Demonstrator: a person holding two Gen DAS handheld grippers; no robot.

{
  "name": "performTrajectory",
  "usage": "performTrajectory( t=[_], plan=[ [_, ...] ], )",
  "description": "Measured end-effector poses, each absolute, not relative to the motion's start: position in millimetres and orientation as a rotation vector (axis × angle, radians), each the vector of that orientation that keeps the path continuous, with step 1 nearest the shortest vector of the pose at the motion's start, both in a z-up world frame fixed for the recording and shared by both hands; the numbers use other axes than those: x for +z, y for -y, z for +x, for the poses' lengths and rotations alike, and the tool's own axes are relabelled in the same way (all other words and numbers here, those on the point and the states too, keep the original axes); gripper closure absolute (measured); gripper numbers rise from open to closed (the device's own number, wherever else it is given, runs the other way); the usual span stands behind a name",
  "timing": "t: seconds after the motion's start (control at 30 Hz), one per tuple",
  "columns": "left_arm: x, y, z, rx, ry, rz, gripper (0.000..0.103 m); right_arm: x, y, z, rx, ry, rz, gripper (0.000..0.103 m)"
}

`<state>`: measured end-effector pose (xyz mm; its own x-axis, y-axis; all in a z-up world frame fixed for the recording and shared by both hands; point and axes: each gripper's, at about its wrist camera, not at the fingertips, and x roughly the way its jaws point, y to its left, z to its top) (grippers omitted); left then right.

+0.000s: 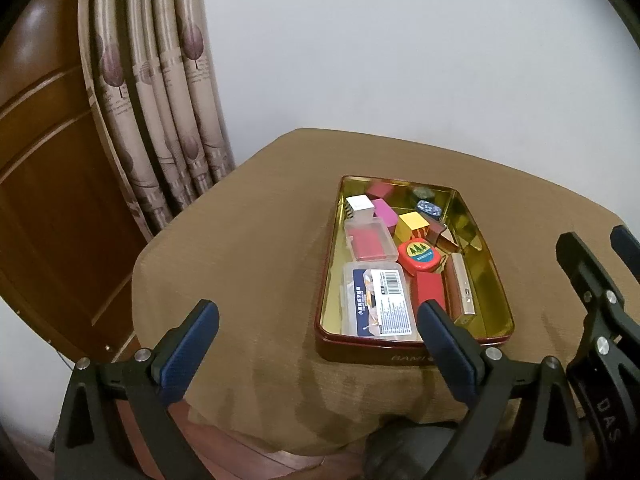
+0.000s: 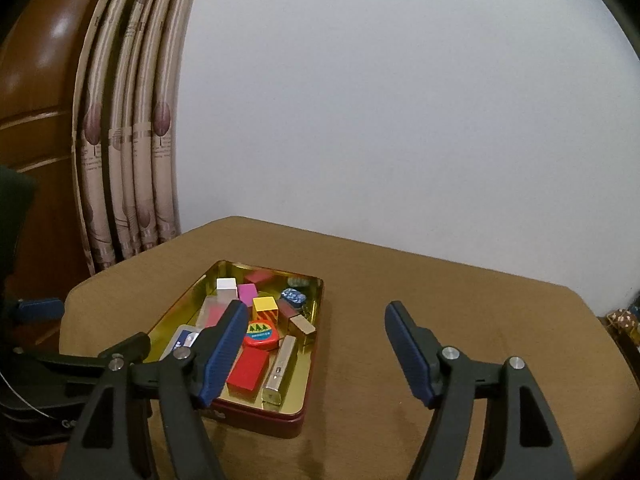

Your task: Organize rigid objects

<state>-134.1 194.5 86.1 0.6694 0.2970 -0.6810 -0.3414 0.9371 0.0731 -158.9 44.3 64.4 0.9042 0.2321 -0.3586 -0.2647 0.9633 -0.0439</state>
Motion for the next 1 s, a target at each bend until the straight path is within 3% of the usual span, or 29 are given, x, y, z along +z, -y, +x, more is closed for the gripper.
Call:
performTrajectory(
  t=[1.0],
  plan=[
    [86,-200,-126,0.338,-0.759,-0.046,0.003,63,-51,-147,0.259,-0.368,-0.083,0.03]
  ],
)
